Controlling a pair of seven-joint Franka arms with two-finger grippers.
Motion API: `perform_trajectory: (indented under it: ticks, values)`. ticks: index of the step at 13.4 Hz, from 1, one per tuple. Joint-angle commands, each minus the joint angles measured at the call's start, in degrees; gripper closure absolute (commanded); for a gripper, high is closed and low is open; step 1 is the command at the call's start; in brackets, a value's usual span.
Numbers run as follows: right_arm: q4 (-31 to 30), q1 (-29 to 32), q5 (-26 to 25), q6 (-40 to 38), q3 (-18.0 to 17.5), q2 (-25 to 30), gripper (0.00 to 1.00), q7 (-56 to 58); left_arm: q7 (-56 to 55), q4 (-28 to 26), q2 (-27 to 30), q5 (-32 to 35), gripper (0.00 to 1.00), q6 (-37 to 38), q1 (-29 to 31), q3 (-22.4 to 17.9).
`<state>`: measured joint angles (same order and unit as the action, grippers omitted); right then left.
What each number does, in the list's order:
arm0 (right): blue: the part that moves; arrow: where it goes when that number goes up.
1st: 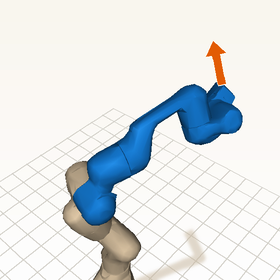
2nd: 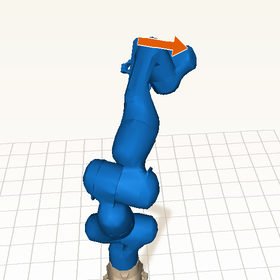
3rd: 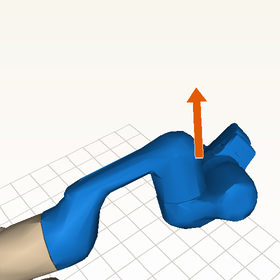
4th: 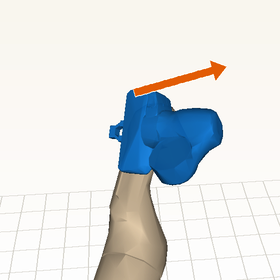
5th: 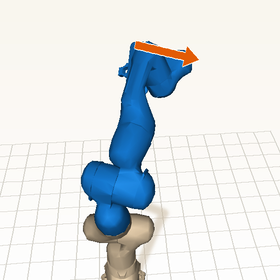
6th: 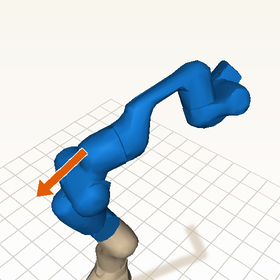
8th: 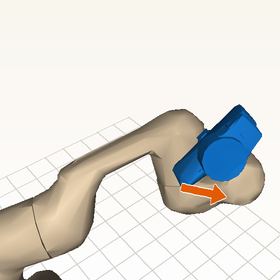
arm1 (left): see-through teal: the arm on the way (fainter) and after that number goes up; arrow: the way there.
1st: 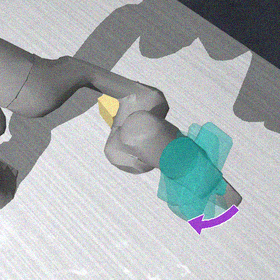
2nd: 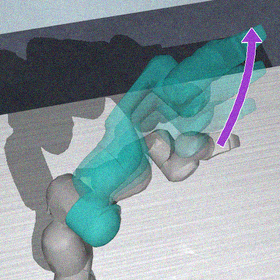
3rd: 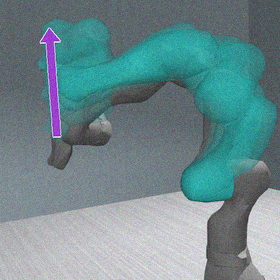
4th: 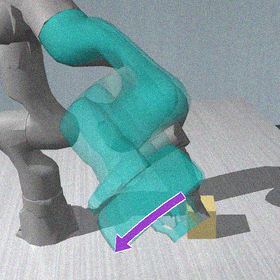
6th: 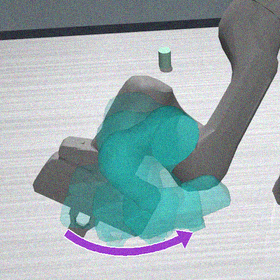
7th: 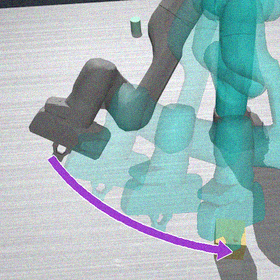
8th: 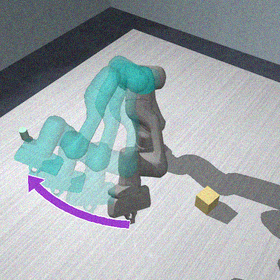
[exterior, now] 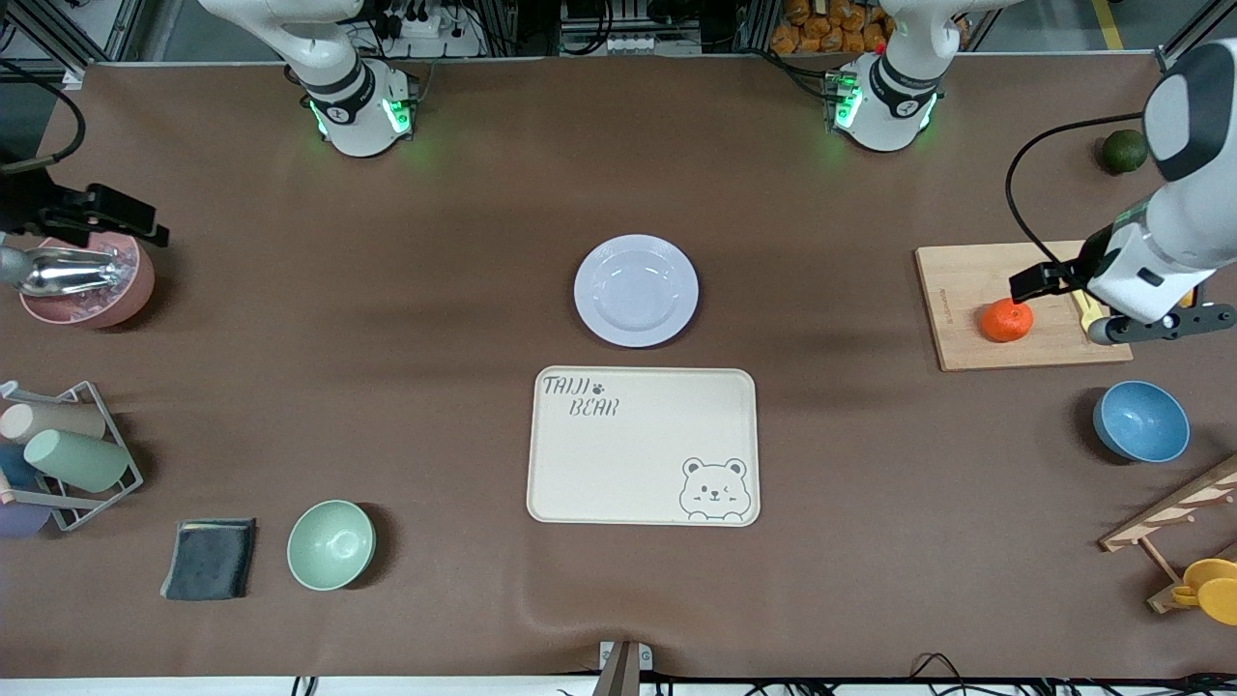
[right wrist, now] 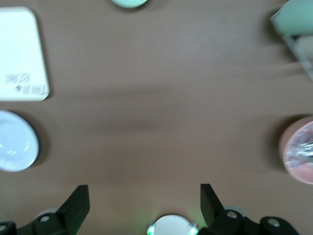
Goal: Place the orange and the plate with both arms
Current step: 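Reach the left gripper down to the orange on the cutting board and grasp it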
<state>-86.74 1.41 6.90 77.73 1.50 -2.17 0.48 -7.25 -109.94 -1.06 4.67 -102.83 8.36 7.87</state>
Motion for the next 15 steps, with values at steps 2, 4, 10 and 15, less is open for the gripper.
perform_trajectory:
  ticks: [2, 4, 10, 15]
  values:
    - [-1.23, -0.27, 5.92, -3.11, 0.08, -0.73, 0.00, 0.04, 0.47, -9.47, 2.99, 1.66, 0.00, -7.62, 3.58, 0.74]
    - [-2.55, -0.35, 8.11, -3.64, 0.08, -0.64, 0.00, 0.04, 2.14, -14.39, 2.82, 1.66, 0.00, -12.98, 6.65, 0.83]
    - [-6.33, -0.18, 10.94, -2.59, 0.08, -0.47, 0.00, 0.13, 6.72, -23.64, -2.00, 1.83, 0.00, -28.80, 13.60, 0.74]
    - [-10.20, 0.09, 12.35, -0.22, 0.08, 0.85, 0.00, 0.22, 6.81, -24.62, -8.33, 3.41, 0.00, -35.50, 15.80, 0.74]
